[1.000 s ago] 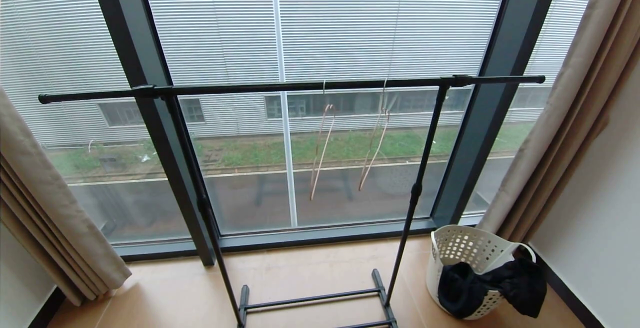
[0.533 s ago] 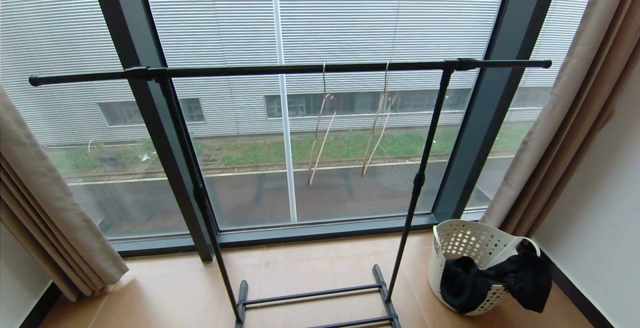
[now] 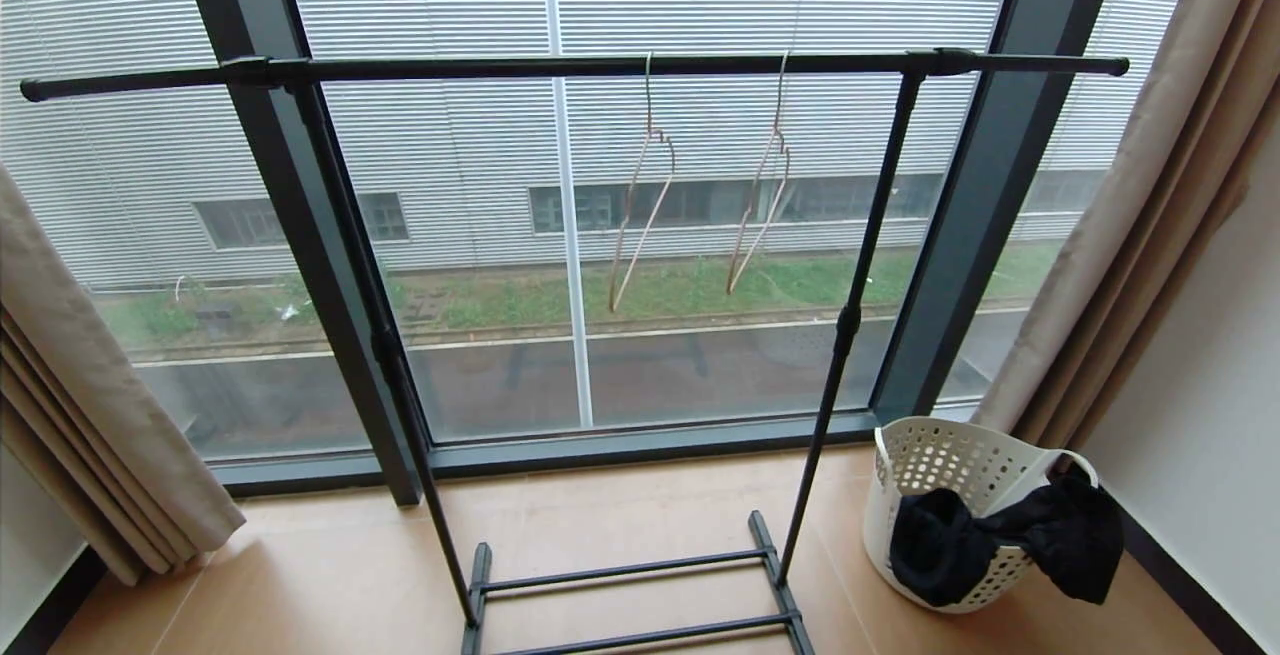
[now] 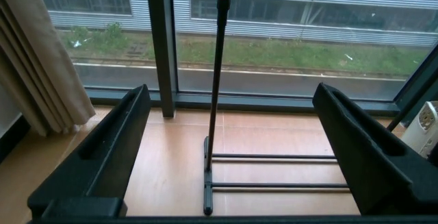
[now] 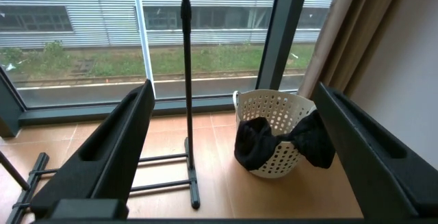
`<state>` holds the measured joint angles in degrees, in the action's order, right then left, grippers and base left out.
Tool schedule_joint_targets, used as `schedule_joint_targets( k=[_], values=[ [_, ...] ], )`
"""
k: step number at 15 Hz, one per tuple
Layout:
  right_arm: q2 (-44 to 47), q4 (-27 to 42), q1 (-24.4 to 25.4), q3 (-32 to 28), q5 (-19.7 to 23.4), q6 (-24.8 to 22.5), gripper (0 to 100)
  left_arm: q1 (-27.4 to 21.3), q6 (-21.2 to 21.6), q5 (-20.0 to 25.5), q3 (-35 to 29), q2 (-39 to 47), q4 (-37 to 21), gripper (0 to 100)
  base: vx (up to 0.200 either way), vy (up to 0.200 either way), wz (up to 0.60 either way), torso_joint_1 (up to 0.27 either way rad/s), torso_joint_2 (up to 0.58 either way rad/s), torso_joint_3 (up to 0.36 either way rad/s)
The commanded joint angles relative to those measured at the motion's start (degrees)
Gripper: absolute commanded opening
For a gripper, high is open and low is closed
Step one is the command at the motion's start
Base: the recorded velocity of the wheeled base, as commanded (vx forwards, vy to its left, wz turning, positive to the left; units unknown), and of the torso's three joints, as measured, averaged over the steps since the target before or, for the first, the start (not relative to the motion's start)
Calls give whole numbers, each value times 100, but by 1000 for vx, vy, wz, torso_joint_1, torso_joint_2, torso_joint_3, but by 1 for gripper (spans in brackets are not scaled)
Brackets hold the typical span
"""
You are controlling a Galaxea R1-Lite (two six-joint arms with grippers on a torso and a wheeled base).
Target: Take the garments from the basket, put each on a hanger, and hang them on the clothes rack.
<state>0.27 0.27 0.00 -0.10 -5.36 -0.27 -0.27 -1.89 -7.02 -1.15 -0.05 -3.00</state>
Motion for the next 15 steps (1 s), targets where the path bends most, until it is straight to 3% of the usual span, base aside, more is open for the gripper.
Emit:
schedule_joint_targets(
  k=[1, 15],
  values=[
    [8, 0, 0, 1, 0, -8, 100, 0, -4, -1, 0, 5, 1, 100, 0, 0, 0, -212, 530, 315],
    [8, 8, 0, 1, -9, -8, 100, 0, -4, -1, 0, 5, 1, 100, 0, 0, 0, -166, 489, 322]
  ],
)
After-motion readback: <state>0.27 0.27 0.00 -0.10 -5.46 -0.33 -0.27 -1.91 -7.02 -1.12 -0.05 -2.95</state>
